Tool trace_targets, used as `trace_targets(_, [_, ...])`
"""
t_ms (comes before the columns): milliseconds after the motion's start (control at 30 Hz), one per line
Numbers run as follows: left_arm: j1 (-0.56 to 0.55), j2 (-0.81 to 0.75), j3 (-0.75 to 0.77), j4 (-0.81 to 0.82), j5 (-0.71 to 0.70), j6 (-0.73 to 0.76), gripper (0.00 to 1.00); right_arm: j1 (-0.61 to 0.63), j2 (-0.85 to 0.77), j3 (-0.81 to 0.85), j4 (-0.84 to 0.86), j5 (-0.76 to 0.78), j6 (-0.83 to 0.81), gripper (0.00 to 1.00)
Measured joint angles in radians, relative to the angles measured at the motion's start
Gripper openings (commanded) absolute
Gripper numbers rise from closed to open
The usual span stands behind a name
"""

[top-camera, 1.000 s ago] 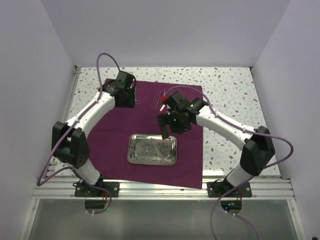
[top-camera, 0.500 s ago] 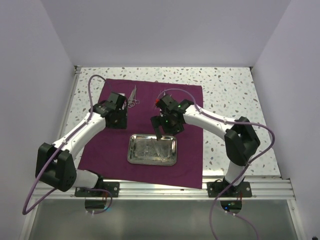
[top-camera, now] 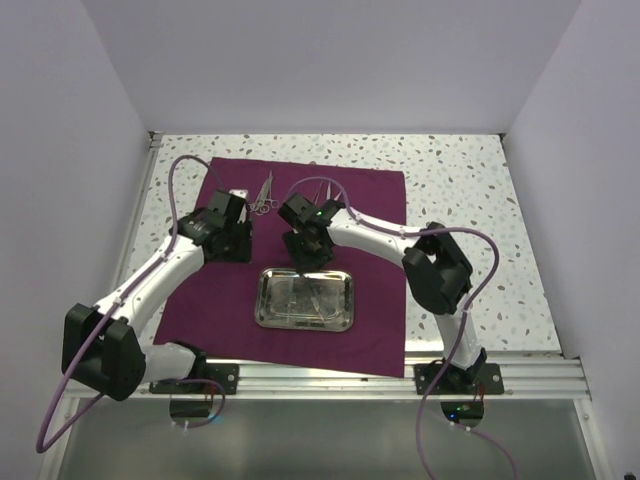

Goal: Open and lay out the surgical kit
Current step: Pick up the medical item from the container.

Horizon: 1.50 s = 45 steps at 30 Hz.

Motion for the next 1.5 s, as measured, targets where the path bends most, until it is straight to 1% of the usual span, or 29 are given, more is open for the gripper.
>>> trace_targets(33, [0.0,-0.008,0.0,-0.004,0.0,-0.002,0.54,0.004,0.011,0.004,-0.004,0.012,0.003,0.5])
trace_targets(133, [0.001,-0.048,0.0,-0.02,0.001,-0.004,0.54,0.005,0.036,0.009,-0.016,0.043,0.011,0.45])
trace_targets(333, [0.001,-0.137,0.0,-0.061,-0.004,-0.027,0.54,0.001,0.042,0.008,-0.023,0.086,0.013,0.42])
trace_targets(800, [0.001,-0.222,0.0,-0.155,-0.04,-0.067,0.54,0.001,0.042,-0.045,0.031,0.069,0.019,0.4])
trace_targets(1067, [0.001,-0.274,0.0,-0.161,-0.041,-0.065,0.56,0.011,0.042,-0.045,0.034,0.063,0.047,0.4])
trace_targets(1267, [0.001,-0.293,0.0,-0.159,-0.015,-0.062,0.56,0.025,0.06,-0.043,0.034,0.066,0.082,0.38])
trace_targets(1467, [-0.004,-0.311,0.0,-0.158,0.032,-0.053,0.57,0.037,0.068,-0.043,0.034,0.113,0.122,0.3])
trace_targets(1500, [-0.009,-0.317,0.0,-0.158,0.034,-0.053,0.57,0.039,0.071,-0.043,0.032,0.117,0.128,0.26])
